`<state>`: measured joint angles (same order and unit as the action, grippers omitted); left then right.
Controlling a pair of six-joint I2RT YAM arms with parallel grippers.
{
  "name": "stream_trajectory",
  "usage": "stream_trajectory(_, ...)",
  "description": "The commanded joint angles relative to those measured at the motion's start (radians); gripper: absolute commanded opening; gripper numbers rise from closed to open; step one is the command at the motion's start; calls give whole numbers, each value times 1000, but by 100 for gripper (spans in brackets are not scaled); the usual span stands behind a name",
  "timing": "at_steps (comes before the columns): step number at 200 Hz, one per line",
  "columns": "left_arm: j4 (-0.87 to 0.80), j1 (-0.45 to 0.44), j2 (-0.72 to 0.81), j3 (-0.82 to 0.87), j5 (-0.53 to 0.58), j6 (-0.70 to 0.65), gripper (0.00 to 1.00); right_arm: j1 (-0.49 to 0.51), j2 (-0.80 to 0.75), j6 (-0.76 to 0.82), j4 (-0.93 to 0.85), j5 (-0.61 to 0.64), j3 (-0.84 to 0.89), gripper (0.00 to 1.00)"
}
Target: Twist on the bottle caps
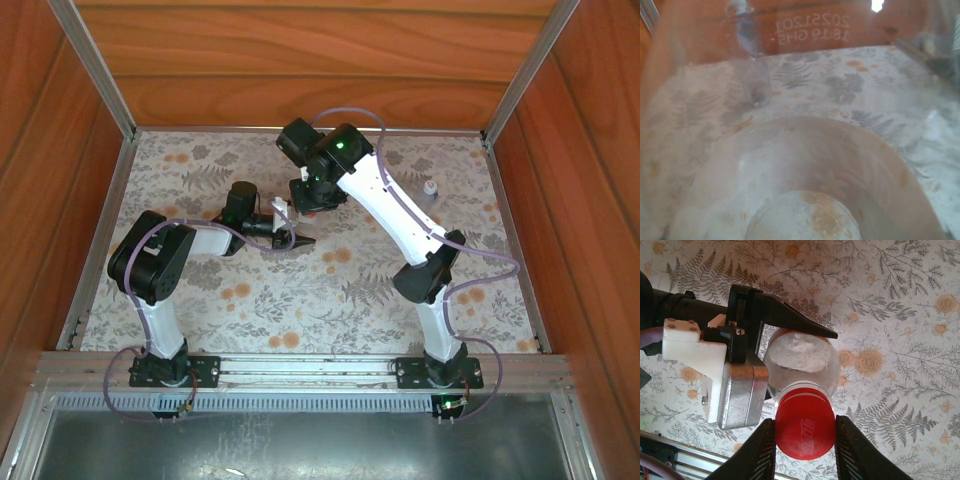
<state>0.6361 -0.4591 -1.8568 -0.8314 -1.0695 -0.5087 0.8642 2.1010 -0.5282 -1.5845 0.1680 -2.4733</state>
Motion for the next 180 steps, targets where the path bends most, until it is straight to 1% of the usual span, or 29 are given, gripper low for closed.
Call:
stream_trajectory(1,-191,-17,-41,39,35,1,56,-6,35,-26,-98,64,46,25)
stream_trajectory(31,-193,-18,-39,41,35,-2,56,-20,-10,64,-30,36,73,40)
stream_trajectory(35,-193,-17,-39,40,36,-2,56,-22,-15,88,-22,33,73,44)
stream_trajectory(45,-193,-17,-39,41,37,-2,56,-24,-24,164,-4,18,73,56)
stream_trajectory(51,-196,-18,-40,40,37,-2,56,-25,-31,202,3,14,73,62)
stream_trajectory(61,-196,-17,-39,41,37,-3,56,-25,-41,248,12,7,76,67)
stream_trajectory(79,-197,-18,-40,40,39,-5,56,-31,-69,338,41,-33,104,73)
stream_trajectory(106,-202,-17,-42,40,38,-6,56,-33,-149,527,135,-92,196,76)
stream_trajectory(133,-204,-18,-42,42,46,-16,56,-53,-260,712,253,-131,329,76)
stream_trajectory(140,-209,-17,-41,42,48,-22,56,-63,-287,765,278,-160,360,76)
stream_trajectory(148,-216,-18,-39,44,55,-33,56,-70,-314,836,294,-211,390,77)
stream_trajectory(163,-240,-21,-35,43,66,-55,56,-76,-359,1026,302,-314,444,78)
stream_trajectory(170,-253,-22,-32,40,69,-65,56,-76,-378,1110,311,-331,477,79)
stream_trajectory(180,-267,-22,-32,38,71,-74,56,-76,-401,1204,327,-318,523,78)
